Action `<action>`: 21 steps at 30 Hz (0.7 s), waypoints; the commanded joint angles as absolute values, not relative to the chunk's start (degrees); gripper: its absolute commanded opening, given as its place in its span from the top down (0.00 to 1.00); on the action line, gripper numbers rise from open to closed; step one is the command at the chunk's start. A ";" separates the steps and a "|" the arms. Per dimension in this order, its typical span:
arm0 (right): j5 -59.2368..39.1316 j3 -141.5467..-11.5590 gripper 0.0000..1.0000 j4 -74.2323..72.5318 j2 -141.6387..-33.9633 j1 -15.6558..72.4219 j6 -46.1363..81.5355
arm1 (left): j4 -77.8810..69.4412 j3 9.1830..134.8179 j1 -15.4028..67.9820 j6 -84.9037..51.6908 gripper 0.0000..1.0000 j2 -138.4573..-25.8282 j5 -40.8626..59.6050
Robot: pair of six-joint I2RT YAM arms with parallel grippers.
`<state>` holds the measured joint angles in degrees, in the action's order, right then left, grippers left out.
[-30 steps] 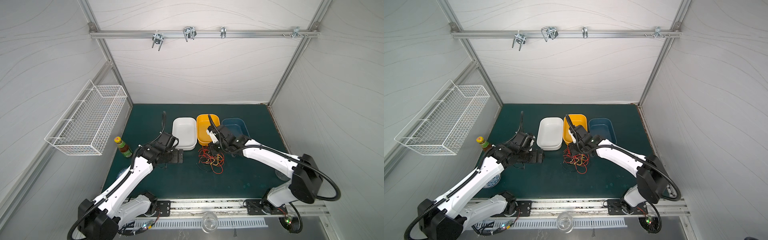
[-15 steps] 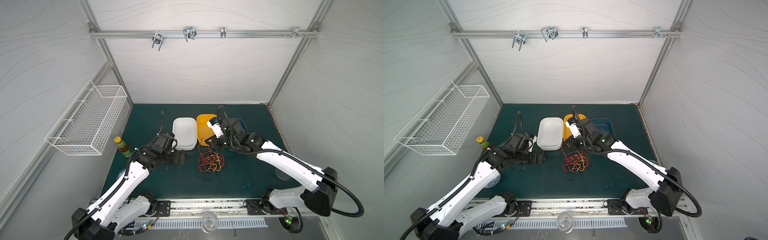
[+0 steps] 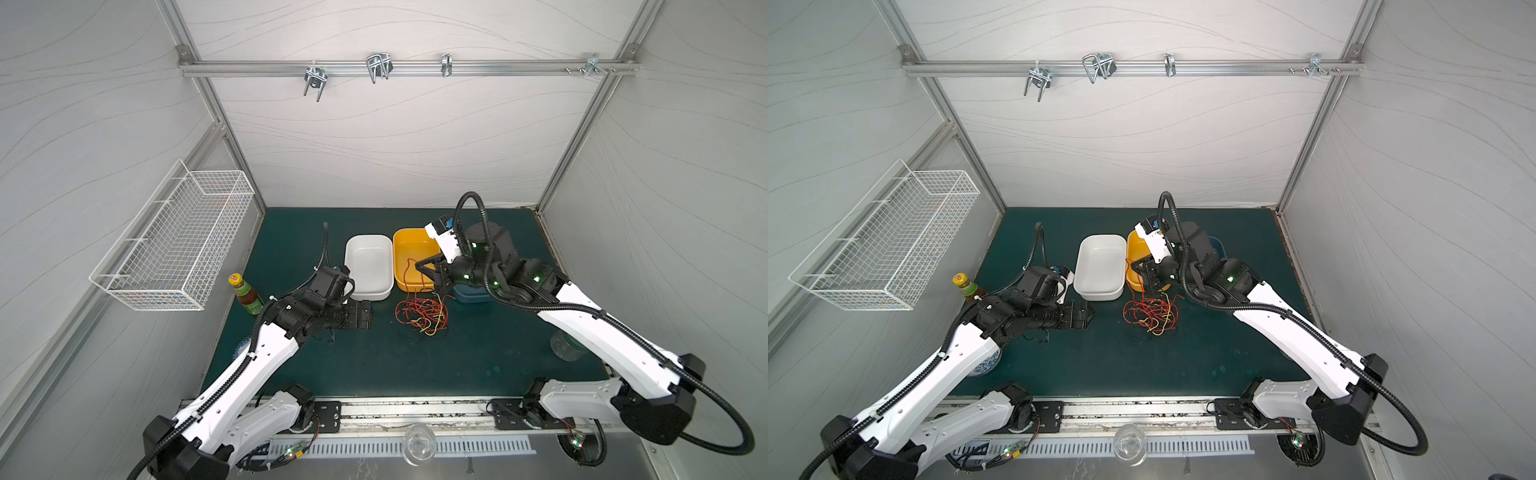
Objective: Untangle the cables
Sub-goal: 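Lift the red wire up and away with the right gripper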
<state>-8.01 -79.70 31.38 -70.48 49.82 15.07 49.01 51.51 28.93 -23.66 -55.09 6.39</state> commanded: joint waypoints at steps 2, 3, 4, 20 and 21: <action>-9.57 -84.11 1.00 33.13 -67.73 50.25 14.34 | 48.08 52.91 29.13 -22.66 0.00 -54.93 5.62; -10.05 -84.62 1.00 33.23 -67.42 50.25 14.57 | 48.08 52.93 29.26 -22.65 0.00 -54.89 5.69; -10.28 -85.11 1.00 33.22 -67.03 50.22 14.75 | 48.08 52.95 29.31 -22.59 0.00 -54.84 5.87; -13.73 -90.31 1.00 35.29 -68.27 50.23 15.72 | 22.73 44.20 30.01 -28.43 0.00 -42.53 26.65; -14.41 -90.44 1.00 35.18 -68.44 50.23 15.89 | 20.80 43.54 30.22 -29.00 0.00 -42.05 26.99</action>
<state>-11.81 -89.49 34.94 -67.94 49.82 15.25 32.64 44.91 29.63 -26.22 -43.31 20.82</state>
